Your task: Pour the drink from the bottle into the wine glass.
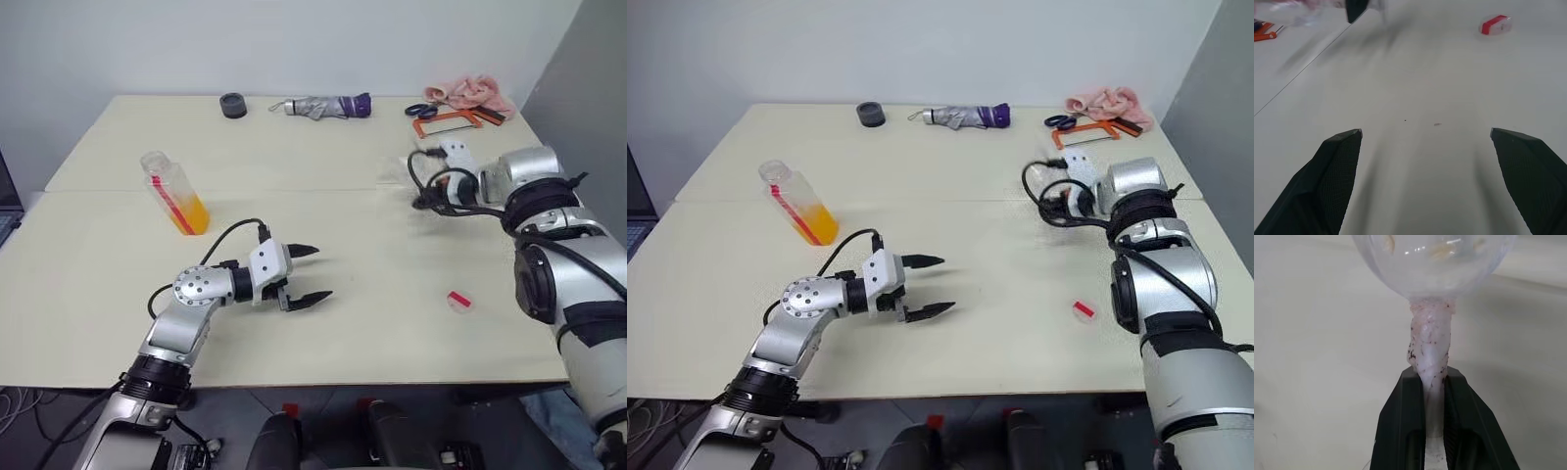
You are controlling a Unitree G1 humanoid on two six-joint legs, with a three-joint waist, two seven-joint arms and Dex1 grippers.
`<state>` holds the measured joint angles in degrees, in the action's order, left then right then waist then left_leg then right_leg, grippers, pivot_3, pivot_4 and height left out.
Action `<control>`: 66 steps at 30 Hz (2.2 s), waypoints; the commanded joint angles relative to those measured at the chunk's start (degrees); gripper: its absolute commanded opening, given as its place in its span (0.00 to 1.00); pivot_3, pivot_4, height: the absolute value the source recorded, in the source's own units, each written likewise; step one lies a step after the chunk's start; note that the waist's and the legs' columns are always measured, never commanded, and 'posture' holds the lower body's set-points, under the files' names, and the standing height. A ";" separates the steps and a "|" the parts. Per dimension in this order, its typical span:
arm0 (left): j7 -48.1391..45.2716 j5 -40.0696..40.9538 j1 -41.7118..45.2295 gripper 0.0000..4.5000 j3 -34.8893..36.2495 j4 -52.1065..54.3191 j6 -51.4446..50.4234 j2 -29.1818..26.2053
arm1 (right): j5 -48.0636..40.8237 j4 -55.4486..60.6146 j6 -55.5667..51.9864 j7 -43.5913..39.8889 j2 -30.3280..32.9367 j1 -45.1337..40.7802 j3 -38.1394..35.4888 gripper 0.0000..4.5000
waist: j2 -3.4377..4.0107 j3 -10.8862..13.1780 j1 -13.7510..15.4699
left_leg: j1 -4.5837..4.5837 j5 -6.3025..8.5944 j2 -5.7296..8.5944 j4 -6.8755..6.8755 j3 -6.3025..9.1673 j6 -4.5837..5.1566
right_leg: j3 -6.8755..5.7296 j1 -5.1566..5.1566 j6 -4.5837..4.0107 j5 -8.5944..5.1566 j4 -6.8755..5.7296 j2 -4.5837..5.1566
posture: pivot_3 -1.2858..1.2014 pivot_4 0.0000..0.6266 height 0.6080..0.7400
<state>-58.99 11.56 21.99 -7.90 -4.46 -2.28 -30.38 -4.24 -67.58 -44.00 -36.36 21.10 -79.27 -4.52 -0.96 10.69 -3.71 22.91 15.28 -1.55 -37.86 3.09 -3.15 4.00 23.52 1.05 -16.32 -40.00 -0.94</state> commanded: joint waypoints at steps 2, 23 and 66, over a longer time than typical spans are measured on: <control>-0.03 3.13 1.10 1.00 3.05 3.79 -3.18 -1.37 | -5.33 3.18 12.48 9.92 -5.57 2.66 -7.46 0.03 | 0.00 0.00 0.02 | 0.01 0.00 0.00 0.00 0.03 0.00 | -0.02 0.00 0.00 0.00 -0.03 0.00 | 0.52 0.24 1.00; 2.95 11.80 2.12 1.00 12.95 5.68 -16.88 -4.88 | -4.63 27.95 36.49 19.52 -19.48 33.00 -4.05 0.03 | 0.01 0.00 0.30 | 0.02 -0.01 -0.08 -0.04 0.08 -0.02 | -0.02 -0.03 0.02 0.00 -0.05 0.08 | 0.52 0.24 1.00; 4.69 16.91 -4.99 1.00 20.15 13.77 -22.88 -10.80 | 2.96 21.18 60.96 10.30 -25.18 36.31 12.21 0.03 | -0.29 -0.21 -0.02 | -0.20 -0.02 -0.08 -0.03 0.12 -0.04 | -0.04 -0.22 0.02 -0.01 -0.01 0.01 | 0.52 0.24 1.00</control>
<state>-55.00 27.32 17.15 10.43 6.87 -25.41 -40.36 -1.92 -45.30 14.53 -25.86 -3.66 -40.97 7.73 -1.25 10.48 -3.73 22.71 15.26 -1.63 -37.91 3.19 -3.19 3.98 23.30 1.08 -16.33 -40.00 -0.92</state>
